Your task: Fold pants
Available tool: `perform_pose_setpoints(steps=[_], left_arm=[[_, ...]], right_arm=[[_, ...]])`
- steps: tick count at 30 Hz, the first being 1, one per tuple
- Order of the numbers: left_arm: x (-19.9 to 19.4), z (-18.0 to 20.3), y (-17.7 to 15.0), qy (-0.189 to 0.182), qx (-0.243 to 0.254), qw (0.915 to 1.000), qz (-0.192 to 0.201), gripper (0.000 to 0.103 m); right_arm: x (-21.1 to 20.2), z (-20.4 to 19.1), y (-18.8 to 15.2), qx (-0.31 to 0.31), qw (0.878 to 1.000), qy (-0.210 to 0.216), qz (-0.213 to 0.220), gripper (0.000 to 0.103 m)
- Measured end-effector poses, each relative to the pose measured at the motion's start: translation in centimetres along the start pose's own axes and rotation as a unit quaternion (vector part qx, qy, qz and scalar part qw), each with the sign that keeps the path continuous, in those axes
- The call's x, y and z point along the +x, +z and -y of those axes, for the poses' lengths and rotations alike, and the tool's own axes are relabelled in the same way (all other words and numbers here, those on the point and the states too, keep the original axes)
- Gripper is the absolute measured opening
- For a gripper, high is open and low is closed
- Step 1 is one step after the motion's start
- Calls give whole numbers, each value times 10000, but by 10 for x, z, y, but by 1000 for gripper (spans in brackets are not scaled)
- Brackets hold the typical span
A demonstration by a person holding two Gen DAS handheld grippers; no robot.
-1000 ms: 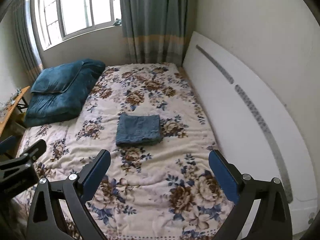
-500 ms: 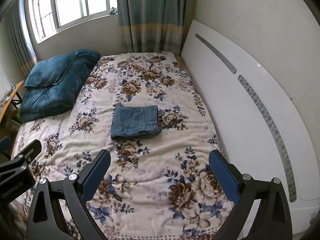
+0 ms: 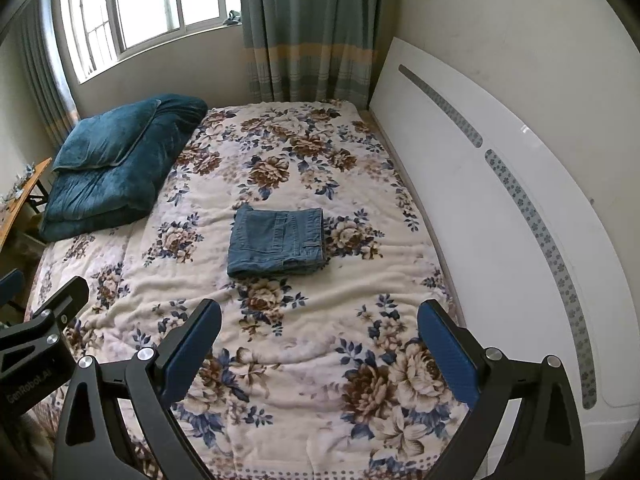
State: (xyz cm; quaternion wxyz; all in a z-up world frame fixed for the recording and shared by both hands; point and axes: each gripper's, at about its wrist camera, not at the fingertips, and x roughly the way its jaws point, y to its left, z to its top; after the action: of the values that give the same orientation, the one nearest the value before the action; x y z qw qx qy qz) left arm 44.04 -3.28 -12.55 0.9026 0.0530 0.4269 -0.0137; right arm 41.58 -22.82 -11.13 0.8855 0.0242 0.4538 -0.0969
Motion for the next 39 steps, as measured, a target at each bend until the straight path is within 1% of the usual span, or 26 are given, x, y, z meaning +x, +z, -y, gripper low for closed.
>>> perform_pose_setpoints(steps=[17, 22, 26, 32, 39], left_arm=[[-1, -2, -2, 7, -23, 10000, -9, 103], [-5, -3, -7, 41, 36, 10000, 57, 103], [-3, -2, -10, -201, 41, 9998, -3, 103], [-4, 0, -9, -195, 19, 9998, 8, 103], [-5, -1, -6, -185, -29, 9998, 55, 103]], right_arm=[[-2, -2, -1, 14, 10000, 4, -38, 101], [-3, -2, -3, 34, 10000, 45, -25, 101], [-5, -1, -9, 113, 9999, 97, -31, 102], [-8, 1, -14, 113, 9999, 50, -22, 103], [-11, 5, -11, 134, 9999, 36, 43, 103]])
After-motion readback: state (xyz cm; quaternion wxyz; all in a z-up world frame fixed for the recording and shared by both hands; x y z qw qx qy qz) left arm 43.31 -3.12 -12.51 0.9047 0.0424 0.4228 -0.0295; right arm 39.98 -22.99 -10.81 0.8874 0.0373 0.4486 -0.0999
